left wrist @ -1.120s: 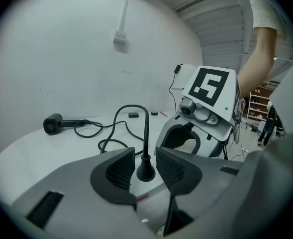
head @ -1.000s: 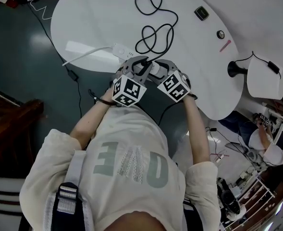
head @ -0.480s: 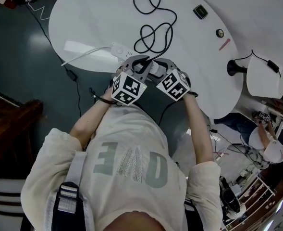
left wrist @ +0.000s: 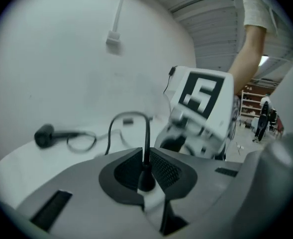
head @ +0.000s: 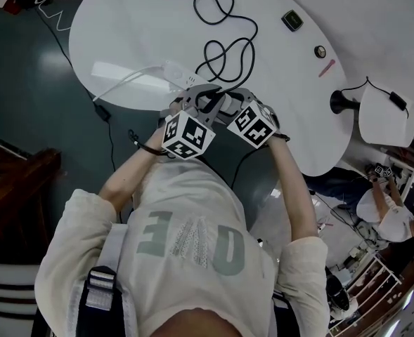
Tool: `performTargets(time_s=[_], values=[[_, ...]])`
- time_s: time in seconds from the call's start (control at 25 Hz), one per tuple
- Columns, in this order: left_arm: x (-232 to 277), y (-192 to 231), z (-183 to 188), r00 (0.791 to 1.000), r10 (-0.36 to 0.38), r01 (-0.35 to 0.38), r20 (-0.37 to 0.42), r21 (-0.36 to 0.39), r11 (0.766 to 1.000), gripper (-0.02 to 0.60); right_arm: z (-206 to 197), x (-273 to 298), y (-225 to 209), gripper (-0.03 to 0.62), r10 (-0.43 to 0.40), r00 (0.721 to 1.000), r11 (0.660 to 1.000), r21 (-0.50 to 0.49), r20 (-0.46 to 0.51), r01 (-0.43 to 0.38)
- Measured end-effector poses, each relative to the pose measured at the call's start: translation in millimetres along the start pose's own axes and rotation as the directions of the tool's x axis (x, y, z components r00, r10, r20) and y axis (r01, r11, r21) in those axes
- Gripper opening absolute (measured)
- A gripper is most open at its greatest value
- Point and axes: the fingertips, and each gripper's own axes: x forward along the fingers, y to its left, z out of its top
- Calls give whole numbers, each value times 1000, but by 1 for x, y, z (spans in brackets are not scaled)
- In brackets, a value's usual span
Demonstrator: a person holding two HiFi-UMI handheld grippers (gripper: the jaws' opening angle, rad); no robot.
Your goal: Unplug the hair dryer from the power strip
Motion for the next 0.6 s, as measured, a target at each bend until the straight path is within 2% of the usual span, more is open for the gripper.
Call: performTargets(time_s=[0.04,0.08,0.12,0.16,0.2,0.28,0.4,0.48,0.6], values=[[-6,-1,36,992,-20,19,124,9,1000,52,-1,0,-1,259,2,1000,1000,-22,-12,-2],[-10,1,83,964,-25,22,263,13,1000,52,-2,0,-4,259,2,1000,999,-39,-22,-3],[-13,9,129,927,-15,9,375,18,1000,52,-3,1,-7,259,6,1000,999,-40,-26,-7],[-15,17,163,897,-7,-6,442,28,1000,52,-3,3,-5,259,16,1000,999,-29,-26,-17],[-20,23,183,881,-10,-11,473,41,999,53,-4,6,3,259,32,999,999,-15,-27,-32],[-31,28,201,871,-20,-11,492,62,998,54,-7,7,13,259,45,998,999,-3,-36,-45],[-33,34,211,868,-19,-38,496,105,994,54,-1,3,2,259,17,999,1000,-16,-31,-17],[-30,39,208,878,-4,-57,479,114,992,54,7,1,0,259,-1,1000,1000,-28,-18,0],[-26,46,197,898,29,-71,439,81,994,54,4,0,2,259,-1,1000,1000,-25,-16,0]])
